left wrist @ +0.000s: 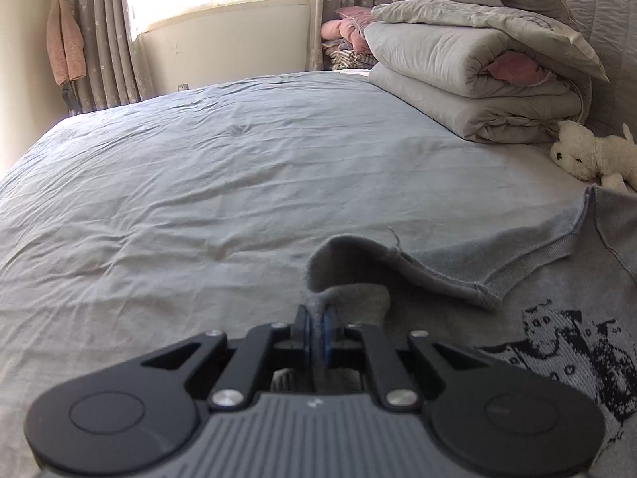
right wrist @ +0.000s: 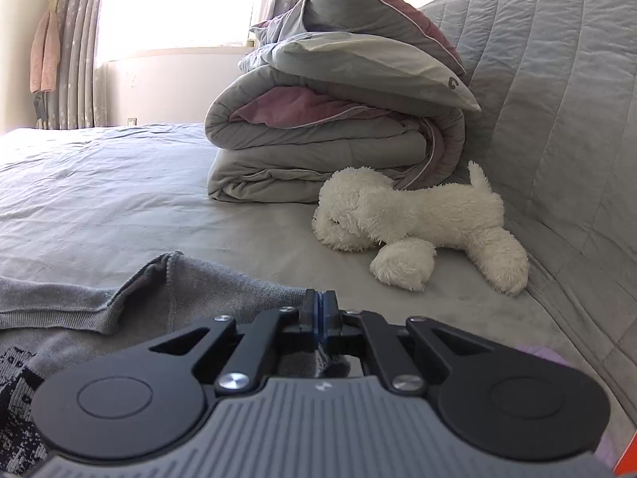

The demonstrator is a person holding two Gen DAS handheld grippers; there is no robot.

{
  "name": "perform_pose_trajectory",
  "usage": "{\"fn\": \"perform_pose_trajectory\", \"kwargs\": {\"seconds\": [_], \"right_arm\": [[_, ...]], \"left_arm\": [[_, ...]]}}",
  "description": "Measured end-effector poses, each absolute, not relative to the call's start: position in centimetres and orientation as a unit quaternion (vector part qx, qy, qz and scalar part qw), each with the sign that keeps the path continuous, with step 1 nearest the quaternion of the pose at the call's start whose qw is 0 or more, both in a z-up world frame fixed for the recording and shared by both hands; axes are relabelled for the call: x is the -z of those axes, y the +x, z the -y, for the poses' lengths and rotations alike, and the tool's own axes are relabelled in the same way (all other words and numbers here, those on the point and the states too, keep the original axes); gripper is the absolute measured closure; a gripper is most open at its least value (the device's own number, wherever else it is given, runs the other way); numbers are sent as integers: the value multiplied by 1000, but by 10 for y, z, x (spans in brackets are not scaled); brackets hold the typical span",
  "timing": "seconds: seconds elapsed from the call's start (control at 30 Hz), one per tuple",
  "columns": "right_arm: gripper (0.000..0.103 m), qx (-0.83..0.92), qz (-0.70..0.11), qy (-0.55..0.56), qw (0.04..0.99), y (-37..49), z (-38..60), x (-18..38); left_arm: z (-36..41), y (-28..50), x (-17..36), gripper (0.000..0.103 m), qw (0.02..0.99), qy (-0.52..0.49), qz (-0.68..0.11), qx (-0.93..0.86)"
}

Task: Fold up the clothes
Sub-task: 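Grasp the sweater edges with both grippers to straighten it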

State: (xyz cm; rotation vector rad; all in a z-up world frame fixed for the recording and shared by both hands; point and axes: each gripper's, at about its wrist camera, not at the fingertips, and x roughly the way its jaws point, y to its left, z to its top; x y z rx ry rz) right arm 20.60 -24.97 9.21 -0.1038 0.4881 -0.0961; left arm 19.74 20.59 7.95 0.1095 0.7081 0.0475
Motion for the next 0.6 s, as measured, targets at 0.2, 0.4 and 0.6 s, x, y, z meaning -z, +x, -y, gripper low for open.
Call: {"fn": "perform_pose_trajectory", "kwargs": {"seconds": [0.2,0.4,0.6], "right_arm": [[102,96,-298,-72,947,226,257,-53],[102,108,-252,-81,958,225,257,-60],[98,121,-298,-117,939,244,252,-49]], "left_arm": [[-230,216,-61,98,920,98,-370,-83],[-244,233,-47,97,919,83,-364,-129],[-250,234,-51,93,921,90,-345,-159]]}}
